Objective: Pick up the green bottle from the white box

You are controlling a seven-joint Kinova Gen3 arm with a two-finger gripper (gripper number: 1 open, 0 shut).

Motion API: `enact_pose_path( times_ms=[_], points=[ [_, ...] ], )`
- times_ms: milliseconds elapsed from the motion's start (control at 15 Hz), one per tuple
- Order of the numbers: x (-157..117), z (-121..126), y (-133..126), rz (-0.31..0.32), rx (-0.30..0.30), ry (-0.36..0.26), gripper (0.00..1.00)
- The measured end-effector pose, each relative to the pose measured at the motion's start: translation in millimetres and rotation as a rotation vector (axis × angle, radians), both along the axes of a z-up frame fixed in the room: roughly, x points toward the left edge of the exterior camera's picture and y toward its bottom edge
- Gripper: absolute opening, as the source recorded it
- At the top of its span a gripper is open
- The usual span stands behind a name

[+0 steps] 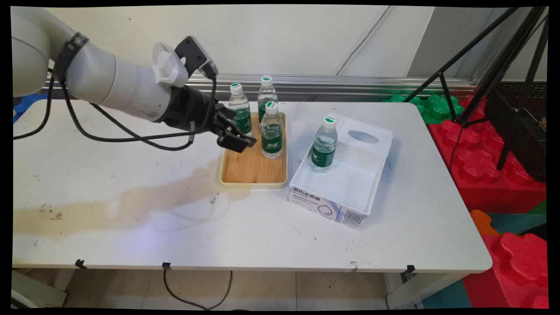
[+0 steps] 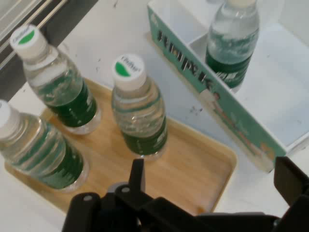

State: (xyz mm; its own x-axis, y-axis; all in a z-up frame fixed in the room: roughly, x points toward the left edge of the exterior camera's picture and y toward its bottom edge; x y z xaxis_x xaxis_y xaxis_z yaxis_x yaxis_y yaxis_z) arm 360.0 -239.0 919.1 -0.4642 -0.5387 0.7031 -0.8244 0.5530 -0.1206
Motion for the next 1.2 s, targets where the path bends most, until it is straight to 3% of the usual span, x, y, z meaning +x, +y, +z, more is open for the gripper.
enact_pose_path(
  times_ms=[600,1200],
  points=[
    [-47.8,11.3,-24.8,0.015,0.0,0.017,1.0],
    [-110.6,-12.8,-77.7,0.003,0.03,-0.003,1.0]
  ],
)
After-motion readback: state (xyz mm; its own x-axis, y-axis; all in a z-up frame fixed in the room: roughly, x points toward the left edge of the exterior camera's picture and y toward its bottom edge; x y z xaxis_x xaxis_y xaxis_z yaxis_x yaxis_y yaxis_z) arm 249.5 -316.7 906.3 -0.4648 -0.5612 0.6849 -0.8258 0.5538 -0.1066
